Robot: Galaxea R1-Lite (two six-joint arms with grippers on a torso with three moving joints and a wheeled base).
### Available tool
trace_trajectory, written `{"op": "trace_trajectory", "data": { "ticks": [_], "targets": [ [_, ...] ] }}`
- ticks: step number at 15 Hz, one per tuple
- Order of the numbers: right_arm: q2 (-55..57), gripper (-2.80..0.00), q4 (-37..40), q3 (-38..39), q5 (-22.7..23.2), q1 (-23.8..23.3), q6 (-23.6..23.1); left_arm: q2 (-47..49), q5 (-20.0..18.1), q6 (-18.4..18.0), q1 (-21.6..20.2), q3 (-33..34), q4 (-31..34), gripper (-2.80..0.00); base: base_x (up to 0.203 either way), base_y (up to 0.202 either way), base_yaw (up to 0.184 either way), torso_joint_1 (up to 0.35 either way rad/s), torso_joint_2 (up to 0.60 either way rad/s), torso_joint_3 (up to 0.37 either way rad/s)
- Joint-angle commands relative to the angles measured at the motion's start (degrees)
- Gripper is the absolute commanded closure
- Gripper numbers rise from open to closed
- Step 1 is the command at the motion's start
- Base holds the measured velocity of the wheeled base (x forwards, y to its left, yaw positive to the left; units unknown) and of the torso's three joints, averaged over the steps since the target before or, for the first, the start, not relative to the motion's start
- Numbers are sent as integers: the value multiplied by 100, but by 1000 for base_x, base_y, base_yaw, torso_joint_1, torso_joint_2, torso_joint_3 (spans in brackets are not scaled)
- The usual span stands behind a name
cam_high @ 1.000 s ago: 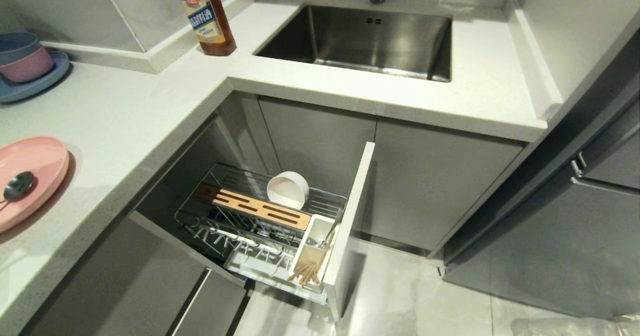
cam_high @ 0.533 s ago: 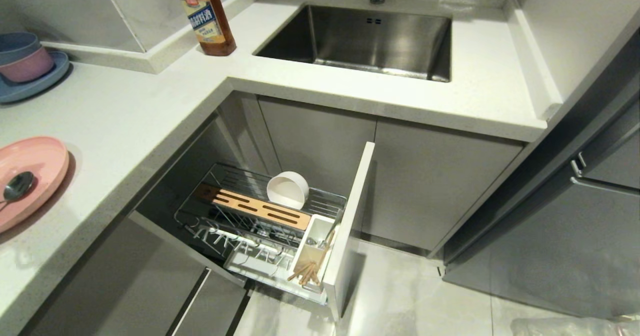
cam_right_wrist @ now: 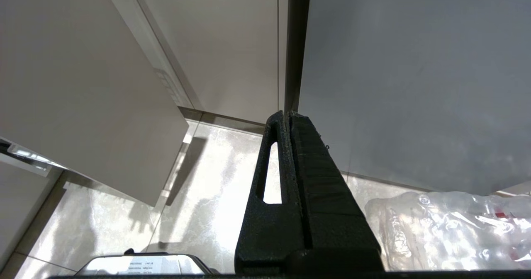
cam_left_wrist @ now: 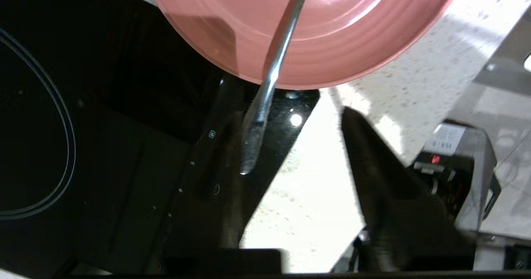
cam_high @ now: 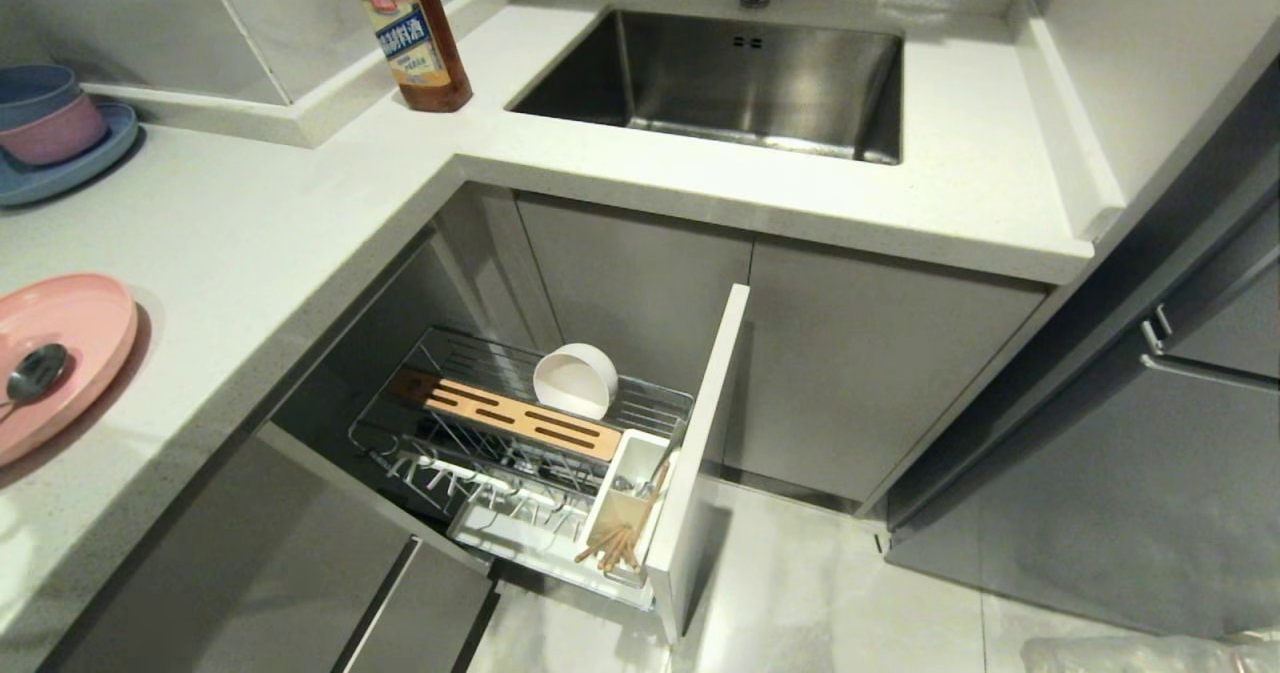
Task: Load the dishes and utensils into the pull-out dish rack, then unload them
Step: Pick up the spoon and place it in the cupboard
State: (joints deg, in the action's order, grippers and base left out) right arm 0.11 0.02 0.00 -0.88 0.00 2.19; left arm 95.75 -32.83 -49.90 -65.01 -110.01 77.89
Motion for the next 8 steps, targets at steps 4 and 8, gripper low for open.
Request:
{"op": "trace_trajectory", "data": {
  "ticks": [4, 8],
  "targets": [
    [-2, 0, -2, 10, 0, 0, 0, 89, 1, -382, 52, 439, -83, -280, 0, 0, 0, 0, 0, 0],
    [-2, 0, -2, 18, 0, 0, 0, -97, 96, -381, 418, 1319, -1136, -280, 0, 0, 0, 0, 0, 0]
  ]
}}
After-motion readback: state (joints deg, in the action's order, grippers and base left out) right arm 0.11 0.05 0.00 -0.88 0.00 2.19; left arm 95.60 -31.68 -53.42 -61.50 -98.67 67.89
